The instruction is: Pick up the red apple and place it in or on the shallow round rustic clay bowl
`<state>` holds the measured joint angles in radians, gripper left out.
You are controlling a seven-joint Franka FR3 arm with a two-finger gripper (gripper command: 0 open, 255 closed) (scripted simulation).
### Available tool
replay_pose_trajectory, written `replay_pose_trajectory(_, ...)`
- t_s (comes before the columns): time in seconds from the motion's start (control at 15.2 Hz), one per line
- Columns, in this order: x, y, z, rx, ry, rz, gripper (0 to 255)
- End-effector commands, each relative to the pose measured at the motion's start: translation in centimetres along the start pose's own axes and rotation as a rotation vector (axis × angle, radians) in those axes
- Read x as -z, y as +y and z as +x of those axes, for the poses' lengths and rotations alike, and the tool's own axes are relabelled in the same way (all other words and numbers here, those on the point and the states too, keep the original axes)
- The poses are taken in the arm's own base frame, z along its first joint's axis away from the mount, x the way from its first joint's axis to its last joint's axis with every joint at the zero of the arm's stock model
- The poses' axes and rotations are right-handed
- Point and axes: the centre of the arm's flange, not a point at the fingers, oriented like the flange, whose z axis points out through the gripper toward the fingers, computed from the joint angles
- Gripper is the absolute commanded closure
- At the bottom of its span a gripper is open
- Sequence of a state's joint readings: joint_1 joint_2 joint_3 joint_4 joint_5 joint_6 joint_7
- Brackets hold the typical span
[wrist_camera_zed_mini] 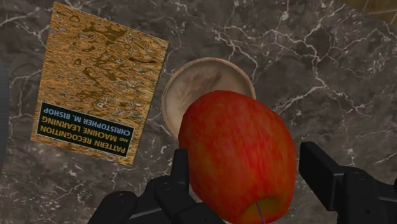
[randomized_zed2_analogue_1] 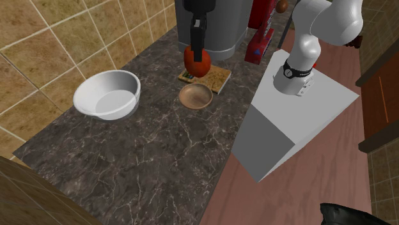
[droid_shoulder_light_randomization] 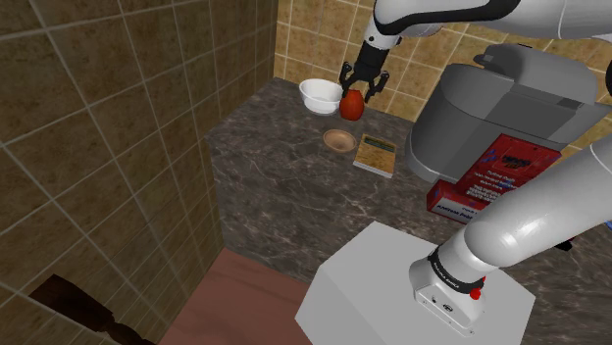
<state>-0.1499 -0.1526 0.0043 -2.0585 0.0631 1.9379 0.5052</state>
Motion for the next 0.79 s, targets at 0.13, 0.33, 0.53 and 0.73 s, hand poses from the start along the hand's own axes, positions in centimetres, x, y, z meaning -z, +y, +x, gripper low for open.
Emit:
replay_pose_trajectory(0.13, -2.0, 0.4, -0.3, 0.0, 0.0, 0.0, 255)
replay_pose_trajectory(0.33, -3.6, 0.5, -0.3, 0.0, 0.0, 0.0, 255)
replay_pose_trajectory(0.53, -5.1, 0.6, -0.3, 0.0, 0.0, 0.0, 255)
replay_pose_trajectory(0.73, -6.7, 0.7, -0.3, 0.0, 0.0, 0.0, 255)
